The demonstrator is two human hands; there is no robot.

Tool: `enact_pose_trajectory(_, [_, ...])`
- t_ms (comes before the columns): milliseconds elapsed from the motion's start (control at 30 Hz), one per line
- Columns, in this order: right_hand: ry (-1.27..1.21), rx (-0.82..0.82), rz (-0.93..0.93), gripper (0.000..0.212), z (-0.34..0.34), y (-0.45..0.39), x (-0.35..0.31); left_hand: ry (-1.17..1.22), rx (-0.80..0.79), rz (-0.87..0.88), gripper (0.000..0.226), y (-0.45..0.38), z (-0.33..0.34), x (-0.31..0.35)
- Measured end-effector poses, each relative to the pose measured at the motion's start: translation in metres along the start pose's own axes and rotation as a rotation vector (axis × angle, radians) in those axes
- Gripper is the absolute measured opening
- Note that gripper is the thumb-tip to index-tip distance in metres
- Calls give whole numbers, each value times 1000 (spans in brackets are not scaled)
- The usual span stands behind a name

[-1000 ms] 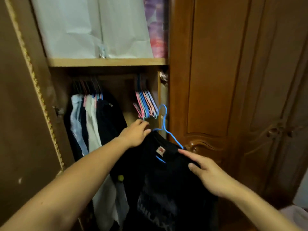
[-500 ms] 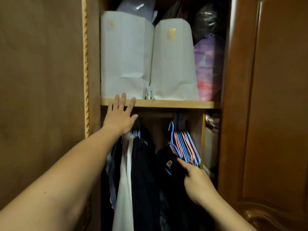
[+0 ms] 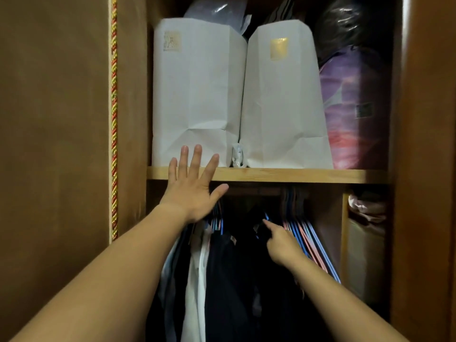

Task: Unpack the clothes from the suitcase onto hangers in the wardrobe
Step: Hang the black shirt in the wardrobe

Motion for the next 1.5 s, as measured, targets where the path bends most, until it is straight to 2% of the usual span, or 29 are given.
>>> enact_pose_trajectory(67, [-12, -88, 17, 74, 27, -5, 11, 6, -10, -1, 76, -1, 1, -1])
enact_pose_trajectory(133, [-79, -48, 59, 72, 40, 7, 30, 9, -15, 4, 76, -3, 1, -1])
enact_pose_trajectory(233, [-166, 32, 62, 57, 53, 29, 48, 13, -8, 11, 78, -3, 3, -2])
enact_pose_trajectory(367, [-253, -105, -8, 56, 87, 34, 22, 8, -10, 7, 83, -3, 3, -1])
enact_pose_trajectory(567, [-96, -392, -130, 69, 143, 16, -60, 1, -53, -13, 85, -3, 2, -1])
enact_pose_trajectory(667, [-198, -495, -173, 79, 146, 31, -55, -7, -60, -23, 85, -2, -1, 1])
enact_pose_trajectory(767, [-174, -534, -211, 79, 126, 56, -26, -27, -53, -61, 87, -1, 0, 4])
enact_pose_trajectory(800, [-116, -484, -234, 71, 113, 61, -13, -38, -54, -81, 89, -1, 0, 4])
enact_pose_trajectory(833, [19, -356, -261, 59, 96, 62, 1, -50, -57, -98, 92, -1, 1, 6])
enact_pose_trajectory(900, [449, 81, -304, 37, 49, 63, 19, -72, -65, -115, 96, -1, 2, 8])
enact_pose_trajectory(933, [630, 220, -268, 34, 32, 63, 30, -76, -65, -117, 97, -1, 2, 8])
enact_pose_trajectory(967, [754, 291, -225, 37, 21, 61, 40, -76, -63, -116, 98, -1, 2, 7])
enact_pose_trajectory(1067, [928, 284, -121, 44, 4, 50, 61, -69, -55, -106, 99, -1, 1, 6])
enact_pose_trajectory(1200, [1036, 212, -88, 36, 3, 44, 60, -63, -69, -101, 99, -1, 2, 6])
enact_pose_trajectory(1367, [843, 188, -47, 30, -2, 41, 51, -64, -75, -105, 99, -1, 2, 5])
enact_pose_trajectory(1500, [702, 266, -71, 26, -14, 34, 27, -50, -76, -97, 98, -1, 3, 5])
Point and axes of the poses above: each hand's wrist, its own y-axis away from the middle knuckle, its own z-axis out of the palm, x = y × z, the point moved 8 cm from there along -y, towards the middle knuckle, and after that the axes turned 3 degrees about -x, right-handed, at the moved point
